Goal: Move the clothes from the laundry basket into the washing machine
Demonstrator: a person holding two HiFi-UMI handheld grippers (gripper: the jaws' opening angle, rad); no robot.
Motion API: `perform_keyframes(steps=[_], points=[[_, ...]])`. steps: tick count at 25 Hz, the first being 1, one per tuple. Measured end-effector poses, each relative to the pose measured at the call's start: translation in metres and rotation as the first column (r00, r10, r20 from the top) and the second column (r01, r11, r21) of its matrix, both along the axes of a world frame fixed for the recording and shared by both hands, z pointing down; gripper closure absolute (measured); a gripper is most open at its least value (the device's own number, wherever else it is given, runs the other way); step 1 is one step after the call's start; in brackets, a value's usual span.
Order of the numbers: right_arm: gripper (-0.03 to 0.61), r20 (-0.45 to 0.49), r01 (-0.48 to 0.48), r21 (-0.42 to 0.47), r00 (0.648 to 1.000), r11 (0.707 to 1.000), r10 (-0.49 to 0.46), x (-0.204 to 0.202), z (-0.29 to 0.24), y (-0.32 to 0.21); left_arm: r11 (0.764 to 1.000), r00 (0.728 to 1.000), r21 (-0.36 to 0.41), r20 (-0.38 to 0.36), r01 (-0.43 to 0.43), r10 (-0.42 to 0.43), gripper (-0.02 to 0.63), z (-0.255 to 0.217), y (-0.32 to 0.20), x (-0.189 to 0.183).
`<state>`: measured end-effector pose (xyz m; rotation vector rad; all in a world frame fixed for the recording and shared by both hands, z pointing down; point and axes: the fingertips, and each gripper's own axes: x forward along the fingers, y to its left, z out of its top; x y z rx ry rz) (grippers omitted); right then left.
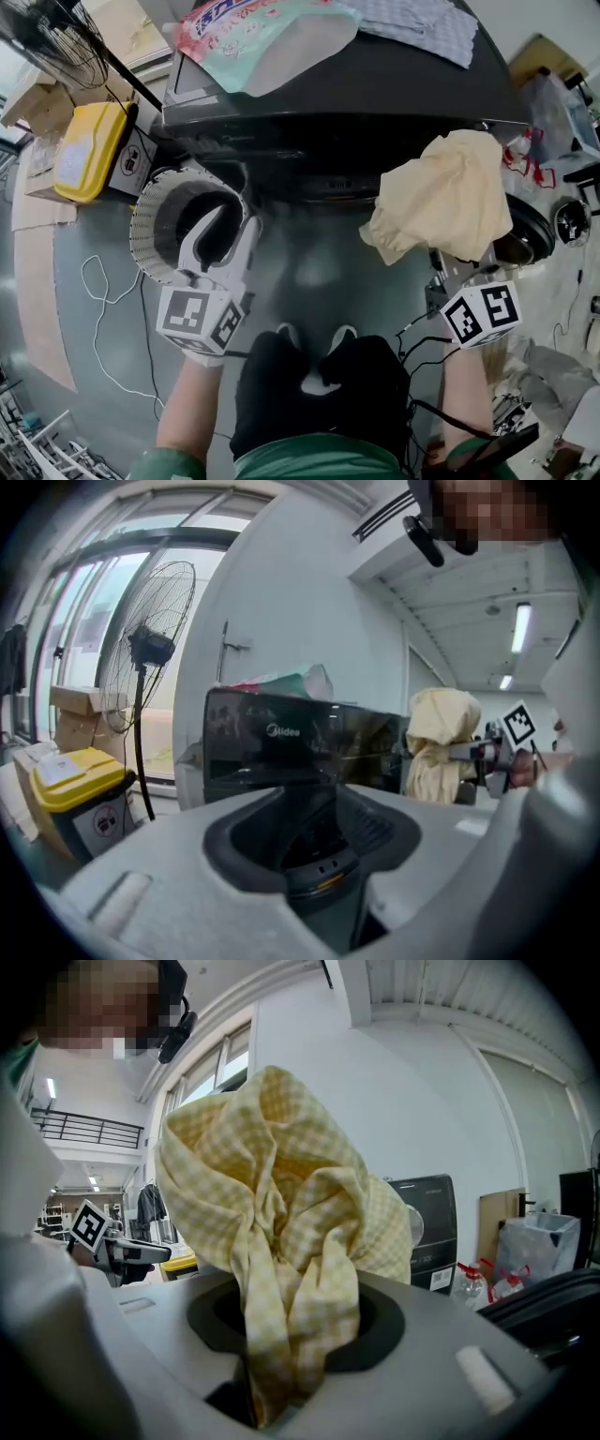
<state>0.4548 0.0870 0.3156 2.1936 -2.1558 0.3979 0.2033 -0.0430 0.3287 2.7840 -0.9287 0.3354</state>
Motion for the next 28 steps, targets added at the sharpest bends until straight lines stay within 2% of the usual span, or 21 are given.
perform_keyframes(steps=[9, 16, 22, 28], points=[[0.420, -0.058, 0.065, 0.101, 0.997, 0.993, -0.059, 0.009, 0.114, -0.034, 0.995, 0.998, 0.104, -0.056, 0.007, -0.001, 0.442, 0.109, -0.024, 0.026], [0.420, -0.067, 0.087, 0.149, 0.995, 0.985, -0.077, 0.011, 0.180, -0.061, 0.980, 0.998, 0.198, -0.064, 0.001, 0.012, 0.440, 0.155, -0.024, 0.026], [0.420, -0.047, 0.090, 0.071, 0.995, 0.993, -0.087, 0.003, 0.216, -0.080, 0.983, 0.998, 0.184, -0.062, 0.012, -0.001, 0.440, 0.166, -0.015, 0.018], [0.419, -0.067, 0.135, 0.024, 0.989, 0.991, -0.133, -0.010, 0.238, -0.094, 0.986, 0.998, 0.168, -0.069, 0.025, -0.014, 0.440, 0.173, -0.013, 0.014]])
